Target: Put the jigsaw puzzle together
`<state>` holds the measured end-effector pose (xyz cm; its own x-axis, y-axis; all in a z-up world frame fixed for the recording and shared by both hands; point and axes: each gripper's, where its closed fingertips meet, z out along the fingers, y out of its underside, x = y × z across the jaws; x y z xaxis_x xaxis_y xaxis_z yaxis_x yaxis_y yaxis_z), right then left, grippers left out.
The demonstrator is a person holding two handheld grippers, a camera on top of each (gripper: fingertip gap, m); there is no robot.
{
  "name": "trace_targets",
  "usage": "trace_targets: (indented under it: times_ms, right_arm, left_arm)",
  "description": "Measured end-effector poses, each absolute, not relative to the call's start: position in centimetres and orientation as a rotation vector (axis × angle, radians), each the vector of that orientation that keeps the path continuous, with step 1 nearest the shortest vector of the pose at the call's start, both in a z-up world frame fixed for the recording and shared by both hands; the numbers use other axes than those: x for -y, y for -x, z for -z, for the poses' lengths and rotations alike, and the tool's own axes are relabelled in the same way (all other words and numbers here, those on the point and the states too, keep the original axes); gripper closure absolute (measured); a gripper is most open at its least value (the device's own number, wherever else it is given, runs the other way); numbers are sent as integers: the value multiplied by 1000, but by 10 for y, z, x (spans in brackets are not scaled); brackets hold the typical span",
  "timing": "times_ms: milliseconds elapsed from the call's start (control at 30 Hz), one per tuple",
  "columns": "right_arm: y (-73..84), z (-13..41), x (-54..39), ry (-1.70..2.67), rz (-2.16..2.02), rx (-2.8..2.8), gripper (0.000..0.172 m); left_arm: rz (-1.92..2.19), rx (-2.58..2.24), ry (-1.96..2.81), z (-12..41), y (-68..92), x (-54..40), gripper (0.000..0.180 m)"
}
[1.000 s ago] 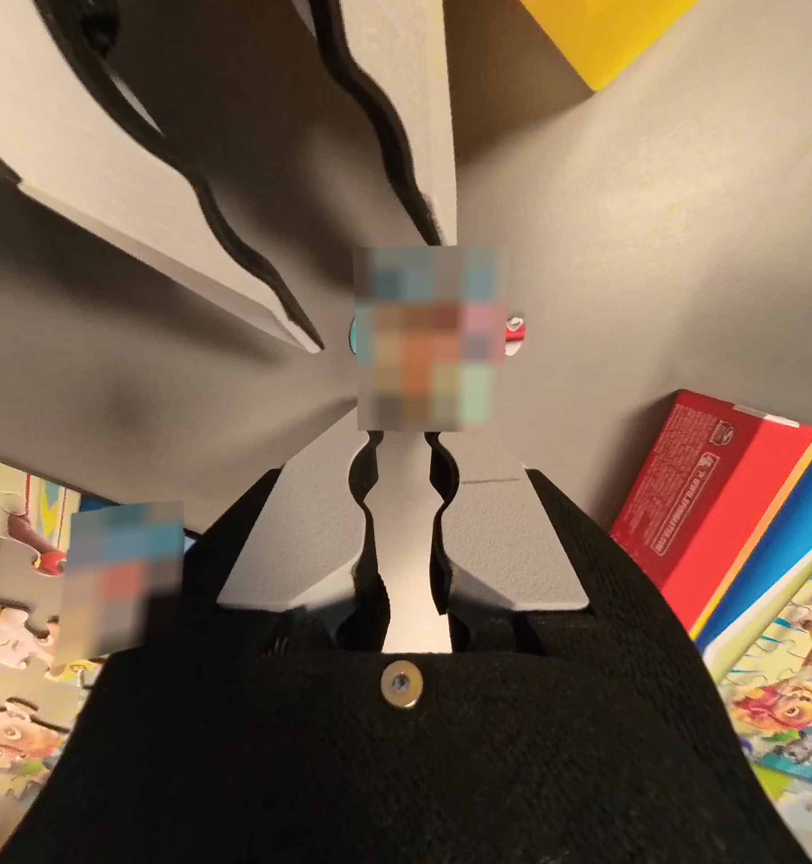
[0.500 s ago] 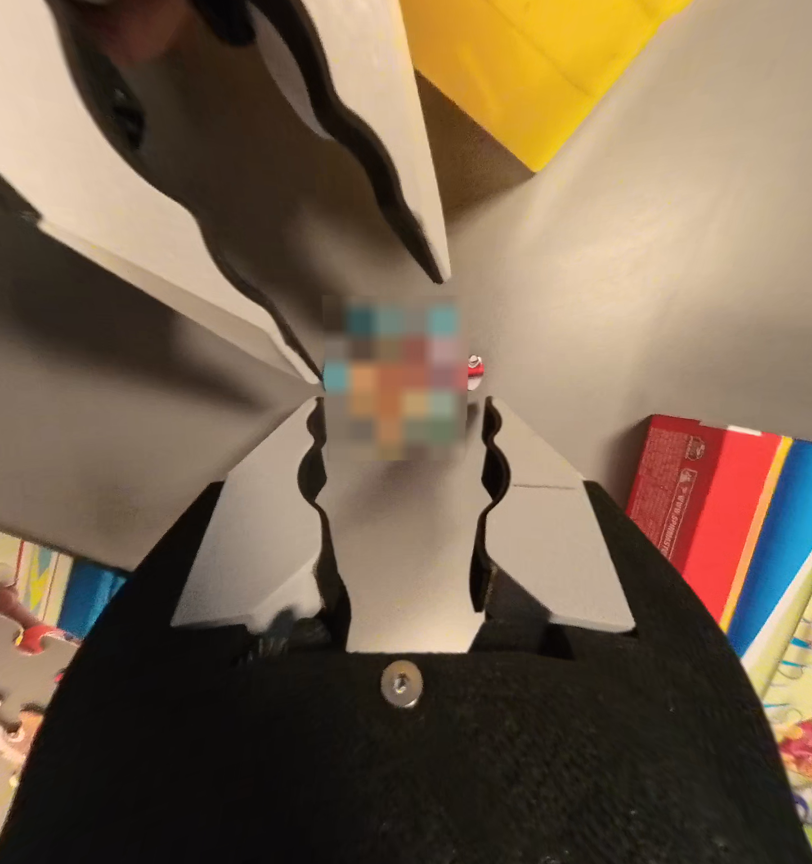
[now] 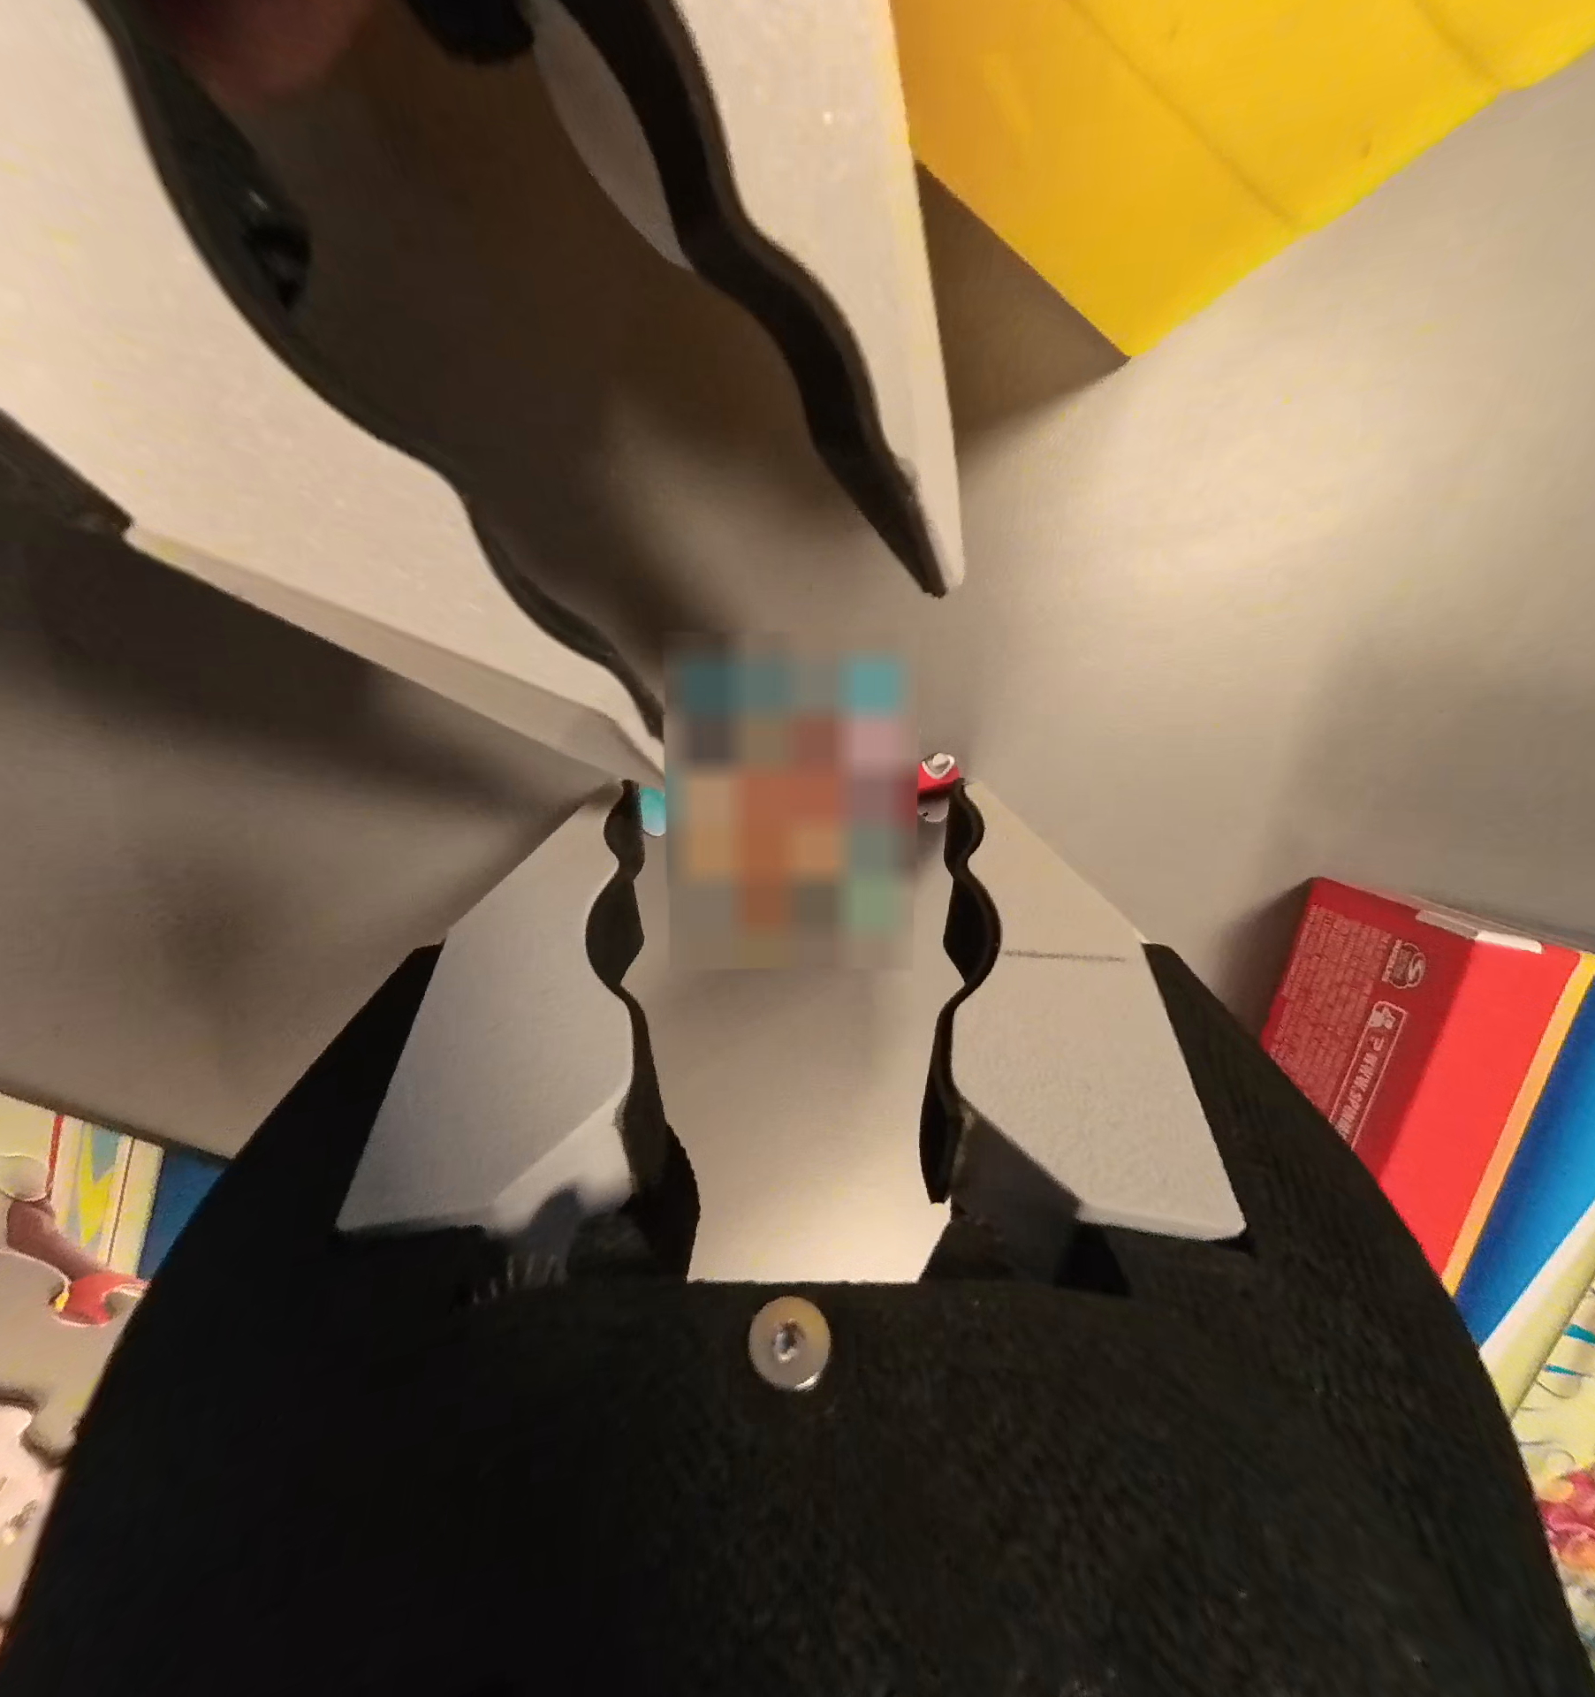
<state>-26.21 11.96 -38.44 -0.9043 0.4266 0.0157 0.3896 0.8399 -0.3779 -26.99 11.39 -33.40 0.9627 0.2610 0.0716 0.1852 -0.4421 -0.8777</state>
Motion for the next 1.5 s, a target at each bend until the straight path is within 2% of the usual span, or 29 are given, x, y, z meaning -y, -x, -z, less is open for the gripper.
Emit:
trace_targets:
  times_ms: [33,67,167,233,300,367,533,567,867,933,967,1067,1133,1200,1367,1500]
  right_arm:
    - [262,384,-119,640,-570,2910,110]
    - [262,382,-119,626,-575,2899,123]
    - [259,377,-117,621,-619,2873,121]
    - [261,375,-118,633,-626,2859,109]
    - [266,376,-122,654,-621,2846,86]
    - [269,379,-123,704,-635,2876,78]
    - [279,385,-128,691,-574,2914,94]
    - [278,385,-128,678,-560,2924,105]
    - [257,383,-123,682,-561,2960,107]
    - [253,378,-120,693,-631,2933,129]
    - [251,373,-118,697,-671,2920,132]
    - [251,366,-124,704,-682,2880,129]
    - [257,369,-138,708,-583,2846,111]
    - [262,373,-146,742,-558,2843,102]
    - [274,384,-155,816,-547,2880,107]
    - [281,383,-157,827,-517,2917,125]
  left_arm:
    - [-89,317,2039,334,270,-114,140]
    - [-87,317,2036,333,270,-114,140]
    - [-82,319,2027,332,270,-114,140]
    - [-82,322,2025,331,270,-114,140]
    - [-84,322,2027,331,270,-114,140]
    - [-88,323,2030,332,271,-114,140]
    - [-95,326,2035,334,272,-113,141]
    - [-95,329,2033,333,272,-113,141]
    - [-92,334,2029,333,273,-113,142]
    - [-89,334,2026,332,272,-113,142]
    - [-88,334,2027,332,272,-113,142]
    - [-89,333,2028,333,272,-113,142]
    - [-88,333,2032,334,272,-113,142]
    - [-89,332,2035,334,272,-113,142]
    - [-84,332,2040,336,272,-114,142]
    - [-82,330,2040,336,272,-114,142]
